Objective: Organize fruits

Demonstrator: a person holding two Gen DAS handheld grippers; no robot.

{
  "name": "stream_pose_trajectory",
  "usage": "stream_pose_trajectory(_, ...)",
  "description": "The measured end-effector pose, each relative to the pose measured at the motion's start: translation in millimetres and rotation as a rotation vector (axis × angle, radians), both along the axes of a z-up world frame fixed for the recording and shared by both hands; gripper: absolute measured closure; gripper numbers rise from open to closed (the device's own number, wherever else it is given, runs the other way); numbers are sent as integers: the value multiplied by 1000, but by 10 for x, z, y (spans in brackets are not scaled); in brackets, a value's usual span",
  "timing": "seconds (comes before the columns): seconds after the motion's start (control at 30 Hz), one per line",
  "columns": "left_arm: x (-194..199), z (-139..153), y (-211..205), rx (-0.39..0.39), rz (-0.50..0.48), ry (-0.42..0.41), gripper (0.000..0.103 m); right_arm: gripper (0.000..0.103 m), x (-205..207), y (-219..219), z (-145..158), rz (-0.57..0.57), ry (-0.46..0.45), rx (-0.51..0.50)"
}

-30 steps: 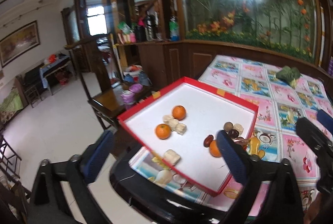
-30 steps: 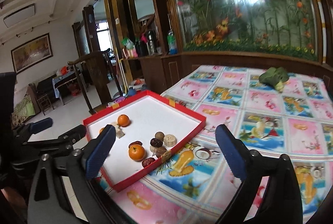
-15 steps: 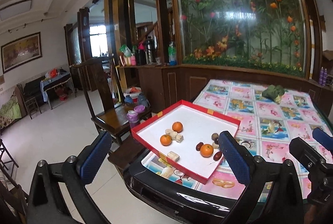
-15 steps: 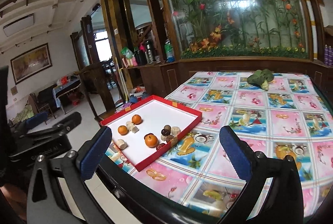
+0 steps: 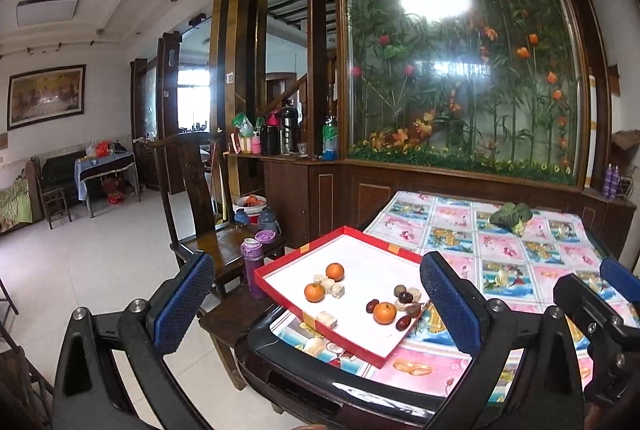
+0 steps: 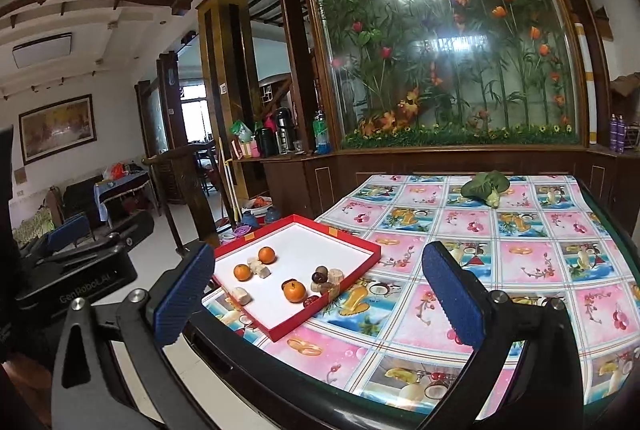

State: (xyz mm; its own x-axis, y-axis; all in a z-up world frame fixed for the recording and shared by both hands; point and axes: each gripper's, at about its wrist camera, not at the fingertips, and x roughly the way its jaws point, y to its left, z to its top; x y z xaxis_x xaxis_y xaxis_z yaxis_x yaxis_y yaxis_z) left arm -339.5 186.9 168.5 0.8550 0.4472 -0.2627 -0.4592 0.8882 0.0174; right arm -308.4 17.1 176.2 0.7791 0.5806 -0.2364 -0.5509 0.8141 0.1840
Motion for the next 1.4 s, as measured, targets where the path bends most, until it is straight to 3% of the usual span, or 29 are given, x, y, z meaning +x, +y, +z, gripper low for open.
stream_pose_trajectory(1.4, -190, 25, 16, 16, -7, 13, 0, 0, -159, 184, 47, 21, -19, -33)
